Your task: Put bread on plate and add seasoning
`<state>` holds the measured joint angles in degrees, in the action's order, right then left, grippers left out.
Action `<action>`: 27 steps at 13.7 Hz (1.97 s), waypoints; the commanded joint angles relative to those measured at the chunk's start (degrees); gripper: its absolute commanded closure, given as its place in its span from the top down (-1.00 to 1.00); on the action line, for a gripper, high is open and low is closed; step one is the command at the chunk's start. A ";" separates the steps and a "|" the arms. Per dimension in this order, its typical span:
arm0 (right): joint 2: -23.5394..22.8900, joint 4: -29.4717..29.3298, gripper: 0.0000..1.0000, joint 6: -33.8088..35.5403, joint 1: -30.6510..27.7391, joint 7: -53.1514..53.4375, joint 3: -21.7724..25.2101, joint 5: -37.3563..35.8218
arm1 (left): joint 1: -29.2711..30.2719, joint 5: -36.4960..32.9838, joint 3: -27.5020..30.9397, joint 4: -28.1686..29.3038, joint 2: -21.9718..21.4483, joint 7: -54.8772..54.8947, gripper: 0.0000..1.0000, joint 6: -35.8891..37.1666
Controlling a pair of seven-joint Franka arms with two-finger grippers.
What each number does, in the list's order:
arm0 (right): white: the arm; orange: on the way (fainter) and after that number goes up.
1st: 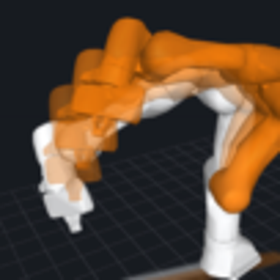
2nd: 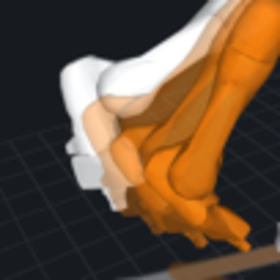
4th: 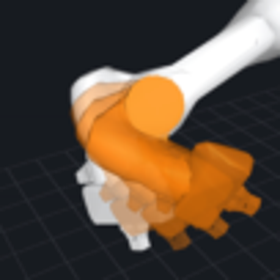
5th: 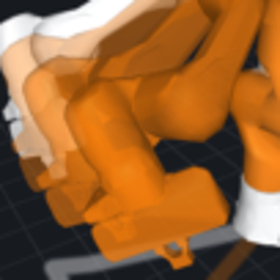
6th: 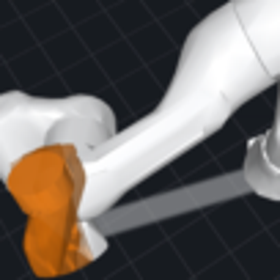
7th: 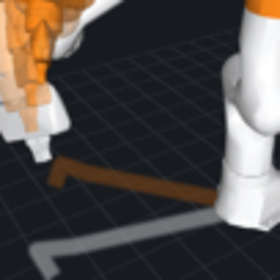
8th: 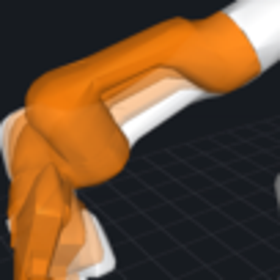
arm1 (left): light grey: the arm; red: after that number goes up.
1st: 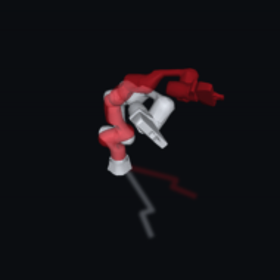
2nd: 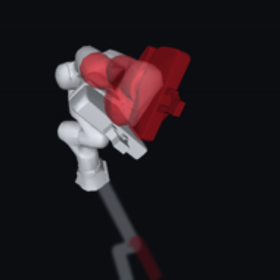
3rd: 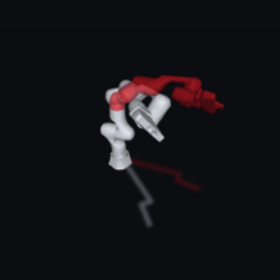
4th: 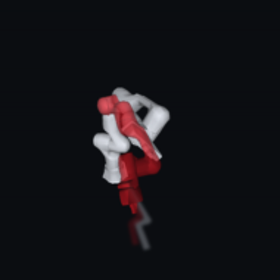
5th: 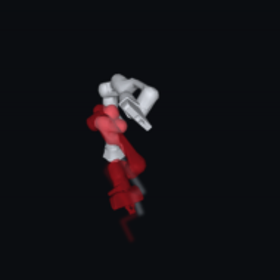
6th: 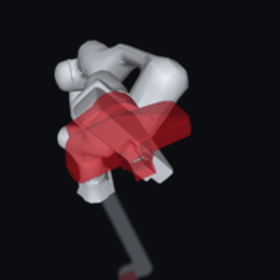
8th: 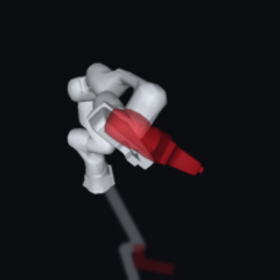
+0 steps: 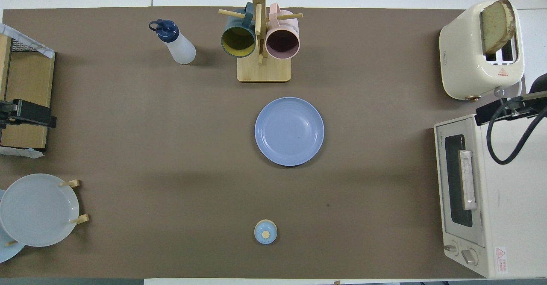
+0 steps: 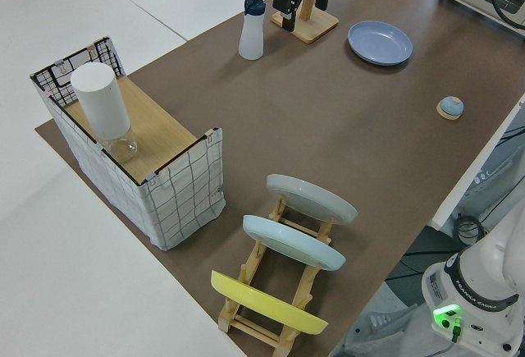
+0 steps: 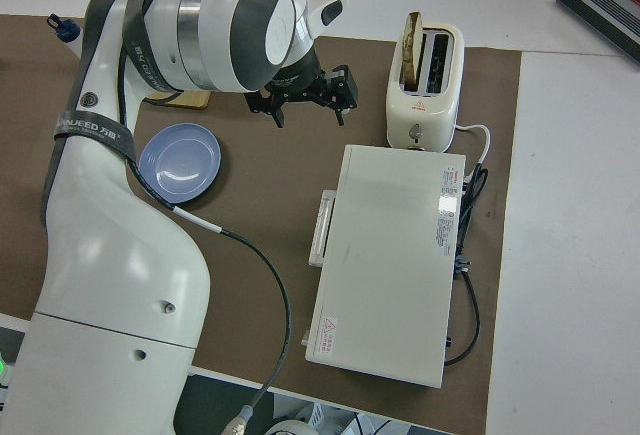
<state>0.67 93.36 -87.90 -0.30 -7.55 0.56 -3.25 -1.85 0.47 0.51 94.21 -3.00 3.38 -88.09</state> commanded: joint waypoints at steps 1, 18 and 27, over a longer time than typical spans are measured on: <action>0.82 0.50 1.00 0.53 -0.14 0.61 0.23 1.49 | -0.27 -0.90 0.37 1.50 -1.57 0.58 1.00 0.11; 0.82 0.50 1.00 0.53 -0.23 0.61 0.23 1.49 | -5.26 -0.90 -0.42 22.81 -10.69 -3.73 1.00 -24.26; -0.04 11.38 1.00 -38.96 -4.98 -7.28 0.32 1.49 | -13.97 -0.82 -0.60 48.69 -3.72 -10.40 1.00 -79.97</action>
<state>0.32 99.34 -116.44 -4.37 -11.39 0.83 -3.24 -14.59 0.46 -0.74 139.90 -11.24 -5.00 -156.47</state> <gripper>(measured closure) 0.000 0.000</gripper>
